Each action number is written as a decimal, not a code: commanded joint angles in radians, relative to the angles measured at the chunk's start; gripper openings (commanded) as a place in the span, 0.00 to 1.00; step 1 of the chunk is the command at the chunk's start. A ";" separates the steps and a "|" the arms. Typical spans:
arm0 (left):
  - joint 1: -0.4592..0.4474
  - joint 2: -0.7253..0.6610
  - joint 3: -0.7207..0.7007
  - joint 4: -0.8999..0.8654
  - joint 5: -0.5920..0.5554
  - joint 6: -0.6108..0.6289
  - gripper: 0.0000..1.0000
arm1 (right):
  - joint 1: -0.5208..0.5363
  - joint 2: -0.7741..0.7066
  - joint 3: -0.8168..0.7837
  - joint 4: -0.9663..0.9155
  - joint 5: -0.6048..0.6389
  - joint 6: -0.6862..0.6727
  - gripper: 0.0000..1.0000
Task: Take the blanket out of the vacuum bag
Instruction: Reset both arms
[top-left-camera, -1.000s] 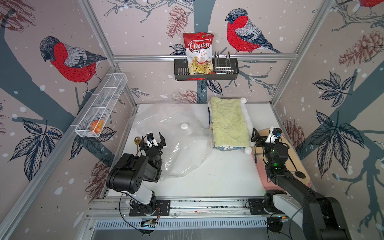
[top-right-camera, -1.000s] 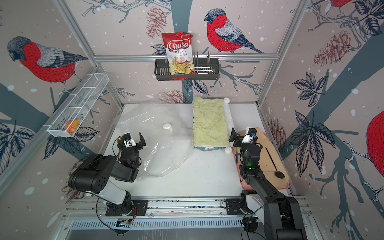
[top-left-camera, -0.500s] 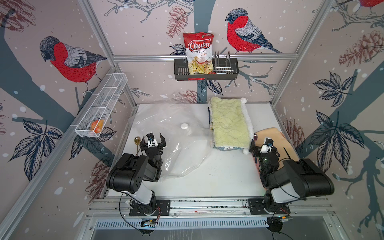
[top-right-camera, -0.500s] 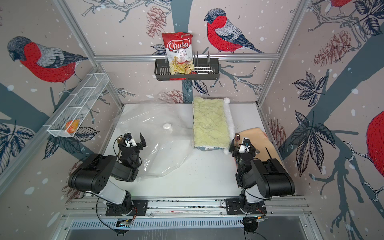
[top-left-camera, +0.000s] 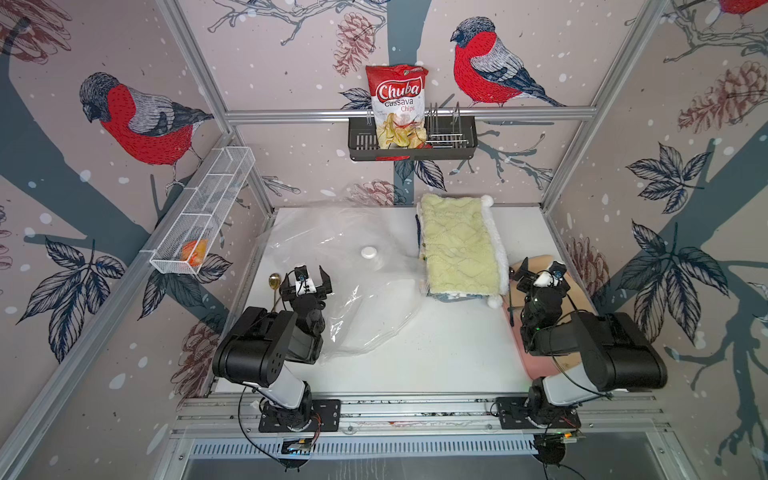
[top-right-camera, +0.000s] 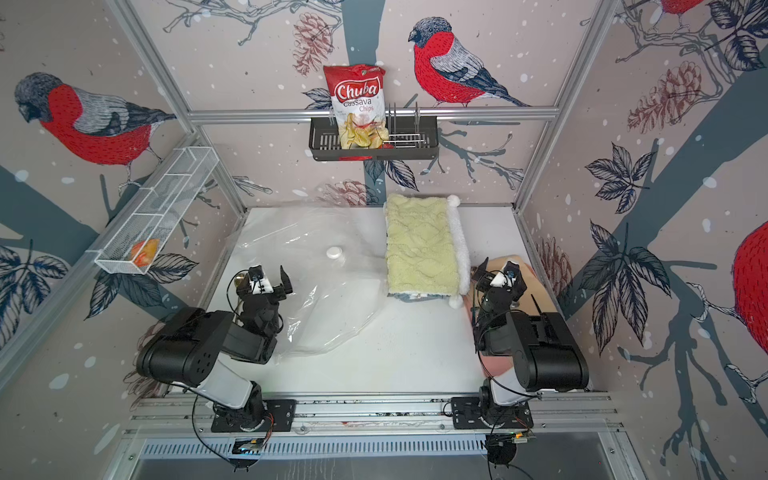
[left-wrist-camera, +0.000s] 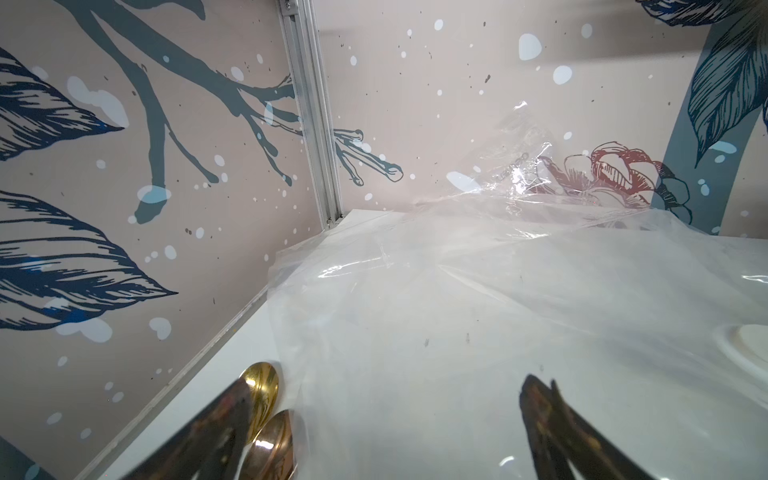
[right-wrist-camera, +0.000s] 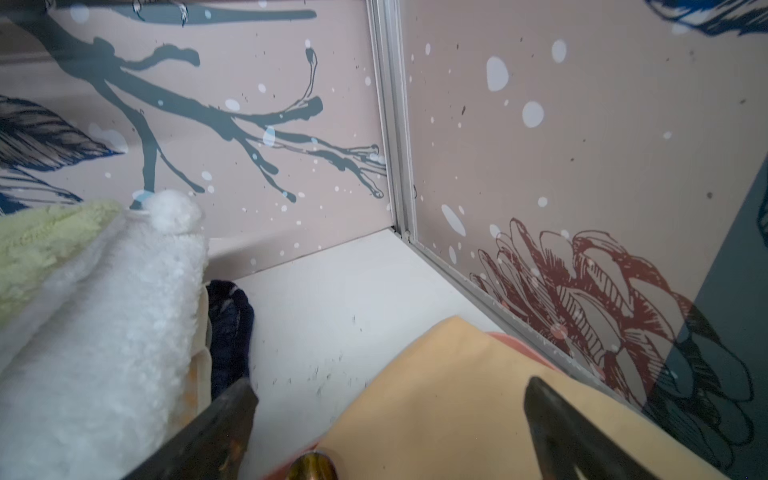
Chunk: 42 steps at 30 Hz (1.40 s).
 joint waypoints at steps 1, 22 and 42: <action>0.001 -0.002 0.002 0.016 -0.001 -0.007 0.99 | 0.014 0.005 0.000 -0.029 0.006 0.006 1.00; 0.001 -0.002 0.000 0.018 -0.003 -0.007 0.99 | 0.042 0.017 -0.011 0.020 0.043 -0.017 1.00; 0.001 -0.002 0.010 0.002 0.000 -0.010 0.98 | 0.037 0.016 -0.007 0.009 0.035 -0.015 1.00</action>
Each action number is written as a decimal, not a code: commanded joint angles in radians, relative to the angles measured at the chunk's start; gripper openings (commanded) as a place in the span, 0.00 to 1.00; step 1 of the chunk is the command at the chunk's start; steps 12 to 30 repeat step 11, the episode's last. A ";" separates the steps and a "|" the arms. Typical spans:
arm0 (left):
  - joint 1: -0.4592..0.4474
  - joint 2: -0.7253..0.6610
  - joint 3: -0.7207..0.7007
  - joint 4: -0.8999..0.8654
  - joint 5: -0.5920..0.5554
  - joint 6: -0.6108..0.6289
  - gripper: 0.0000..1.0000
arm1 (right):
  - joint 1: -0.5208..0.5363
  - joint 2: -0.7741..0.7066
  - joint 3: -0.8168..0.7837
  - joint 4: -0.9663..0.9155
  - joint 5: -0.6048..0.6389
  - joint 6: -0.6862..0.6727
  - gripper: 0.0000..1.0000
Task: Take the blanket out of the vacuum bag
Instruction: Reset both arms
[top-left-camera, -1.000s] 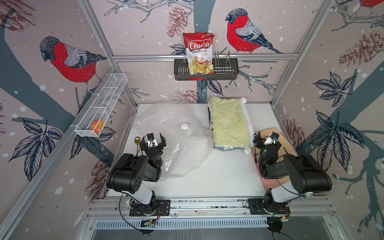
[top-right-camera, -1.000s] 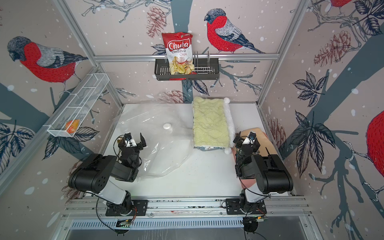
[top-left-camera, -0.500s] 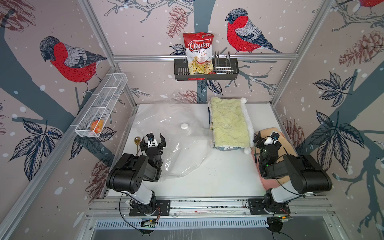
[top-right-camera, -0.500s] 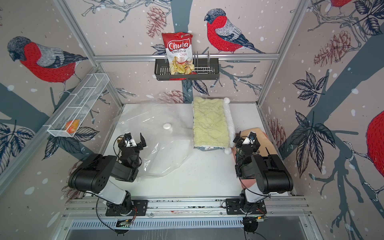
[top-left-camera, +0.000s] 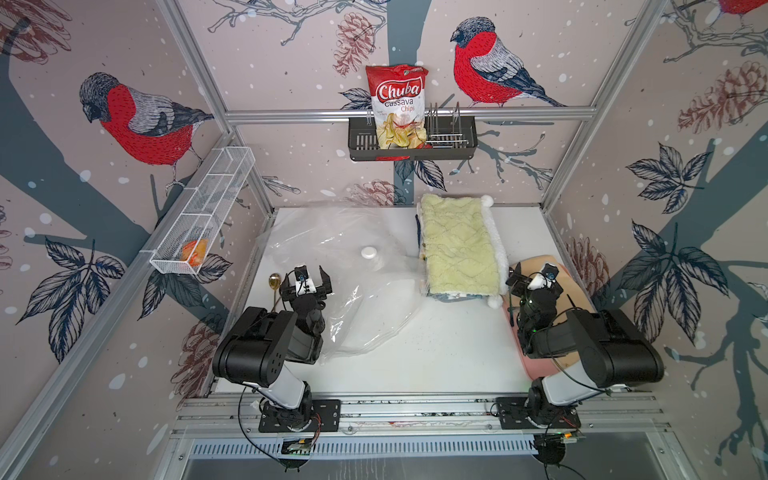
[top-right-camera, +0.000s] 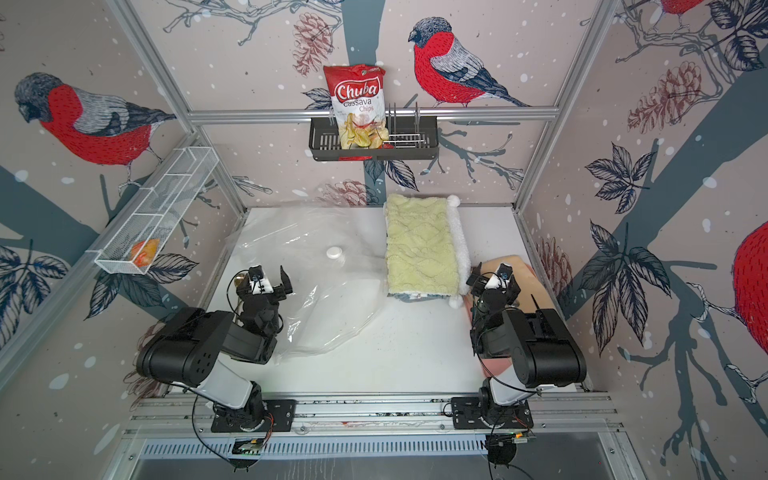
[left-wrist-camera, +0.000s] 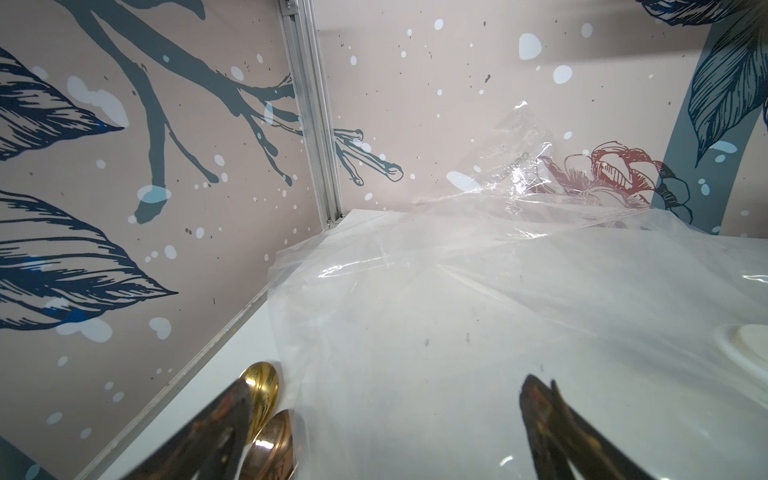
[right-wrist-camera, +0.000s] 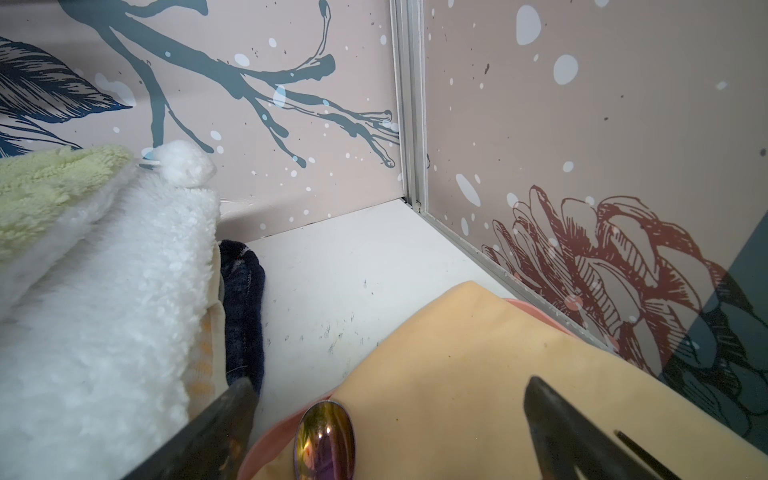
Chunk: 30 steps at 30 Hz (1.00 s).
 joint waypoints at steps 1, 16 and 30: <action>0.001 -0.003 0.014 -0.011 0.003 -0.011 0.99 | -0.005 0.000 0.005 0.009 0.000 -0.010 1.00; 0.014 -0.008 0.012 -0.018 0.019 -0.019 0.99 | -0.009 0.001 0.007 0.005 -0.007 -0.009 1.00; 0.014 -0.008 0.012 -0.018 0.019 -0.019 0.99 | -0.009 0.001 0.007 0.005 -0.007 -0.009 1.00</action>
